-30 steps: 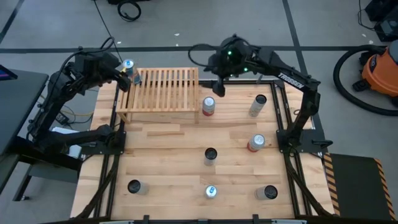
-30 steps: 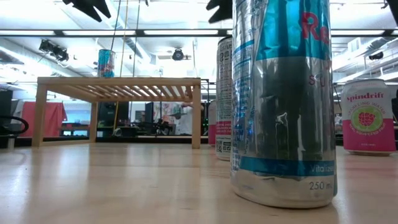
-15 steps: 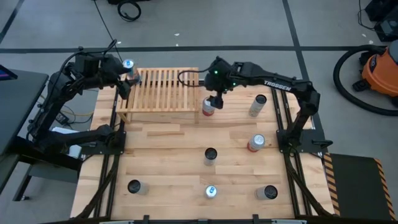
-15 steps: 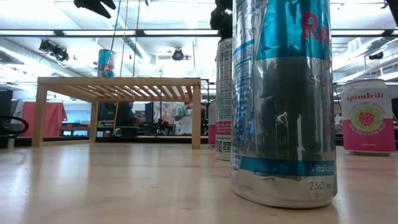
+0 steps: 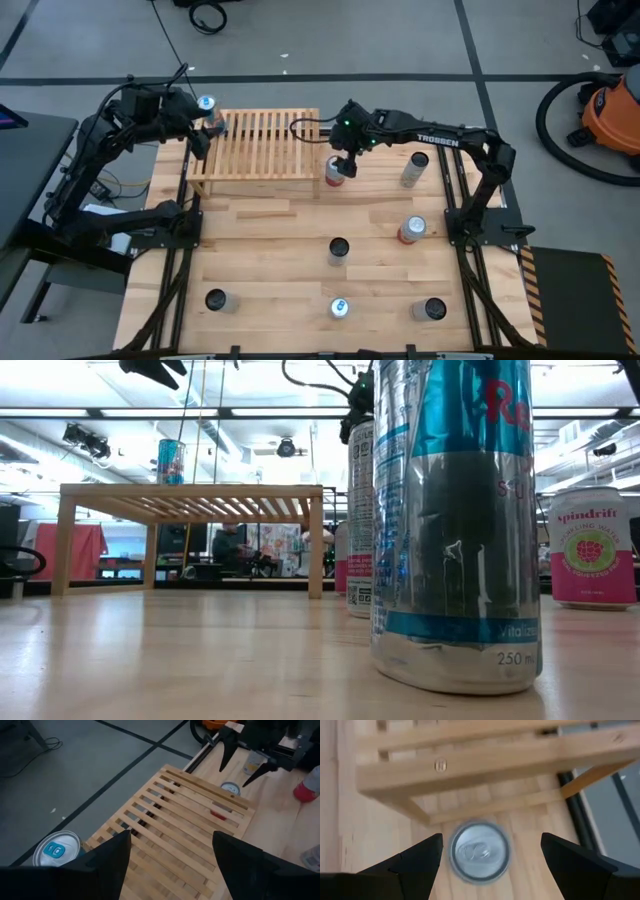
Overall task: Place canned beverage on shelf
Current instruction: Put the left pink and white soda can on the shelf aligned with the blue soda can
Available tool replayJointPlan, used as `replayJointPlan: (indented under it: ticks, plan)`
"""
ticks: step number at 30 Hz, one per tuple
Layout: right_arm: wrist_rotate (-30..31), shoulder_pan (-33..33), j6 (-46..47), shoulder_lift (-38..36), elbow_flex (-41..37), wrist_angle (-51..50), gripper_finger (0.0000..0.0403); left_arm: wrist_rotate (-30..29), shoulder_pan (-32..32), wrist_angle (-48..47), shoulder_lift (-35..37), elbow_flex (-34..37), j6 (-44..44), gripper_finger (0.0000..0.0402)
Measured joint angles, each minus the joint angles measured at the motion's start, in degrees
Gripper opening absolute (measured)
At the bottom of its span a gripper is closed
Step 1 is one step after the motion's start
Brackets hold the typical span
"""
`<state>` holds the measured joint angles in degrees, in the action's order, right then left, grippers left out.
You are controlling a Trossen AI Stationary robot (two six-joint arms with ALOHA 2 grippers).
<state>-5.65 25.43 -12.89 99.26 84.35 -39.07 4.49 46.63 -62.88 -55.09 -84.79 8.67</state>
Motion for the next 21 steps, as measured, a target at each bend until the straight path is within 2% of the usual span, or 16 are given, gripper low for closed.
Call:
replayJointPlan:
  ticks: [21]
  plan:
    - [-0.57, -0.11, 2.88, 0.00, -9.13, 9.96, 0.0348, -0.01, 0.00, 0.03, 0.00, 0.00, 0.10, 0.0281]
